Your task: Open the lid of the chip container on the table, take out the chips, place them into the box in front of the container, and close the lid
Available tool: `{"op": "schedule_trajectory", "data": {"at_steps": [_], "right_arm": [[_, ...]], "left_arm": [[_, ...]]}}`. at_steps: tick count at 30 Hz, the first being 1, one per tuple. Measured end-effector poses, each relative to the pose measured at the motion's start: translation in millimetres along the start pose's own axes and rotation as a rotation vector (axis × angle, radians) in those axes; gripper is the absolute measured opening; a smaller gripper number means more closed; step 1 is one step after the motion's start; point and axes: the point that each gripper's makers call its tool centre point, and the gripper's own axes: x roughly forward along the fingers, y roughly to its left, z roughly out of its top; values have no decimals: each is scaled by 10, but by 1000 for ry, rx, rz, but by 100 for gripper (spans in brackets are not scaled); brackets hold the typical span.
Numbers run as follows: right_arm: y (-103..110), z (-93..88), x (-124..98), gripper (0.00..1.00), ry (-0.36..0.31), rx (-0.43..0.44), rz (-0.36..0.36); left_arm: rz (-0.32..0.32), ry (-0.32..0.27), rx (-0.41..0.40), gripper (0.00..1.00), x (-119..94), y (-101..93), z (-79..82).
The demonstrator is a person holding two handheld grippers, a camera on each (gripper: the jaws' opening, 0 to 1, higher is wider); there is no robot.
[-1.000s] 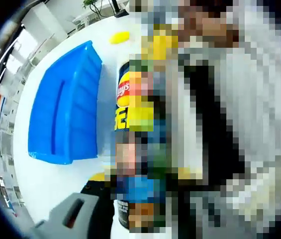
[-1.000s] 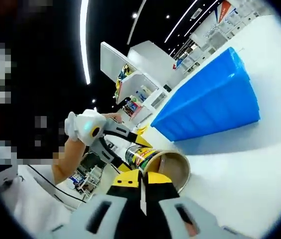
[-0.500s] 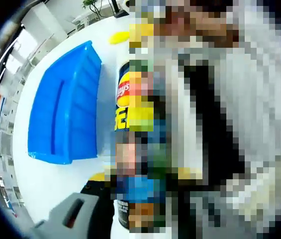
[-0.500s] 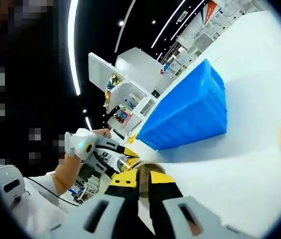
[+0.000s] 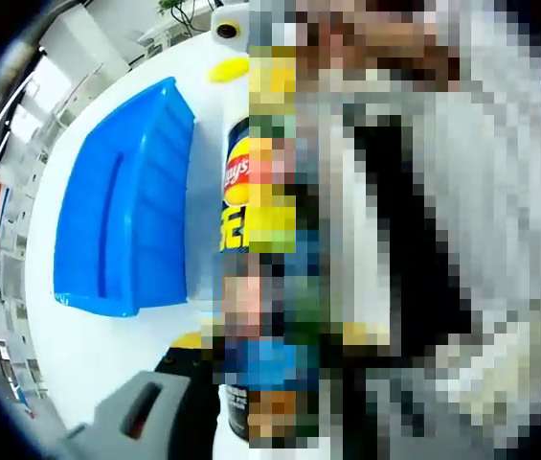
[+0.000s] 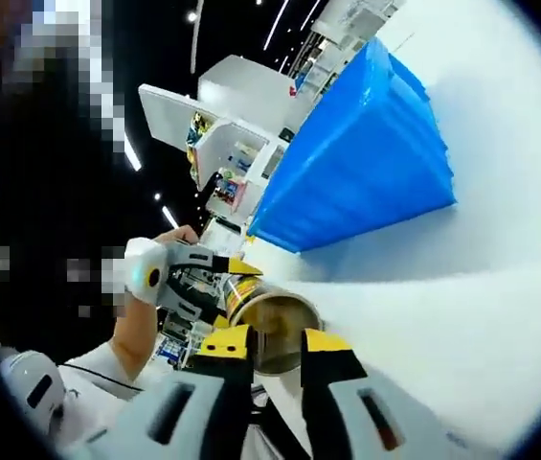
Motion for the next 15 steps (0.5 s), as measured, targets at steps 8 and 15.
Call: {"op": "schedule_trajectory", "data": {"at_steps": [8,15], "right_arm": [[4,-103,153,14,78,-17,11],[46,-53,124,3,102,-30,-23]], "left_arm": [[-16,-24,-6,46,-2,-4,39],[-12,-14,-1,46,-7,-2,15]]}}
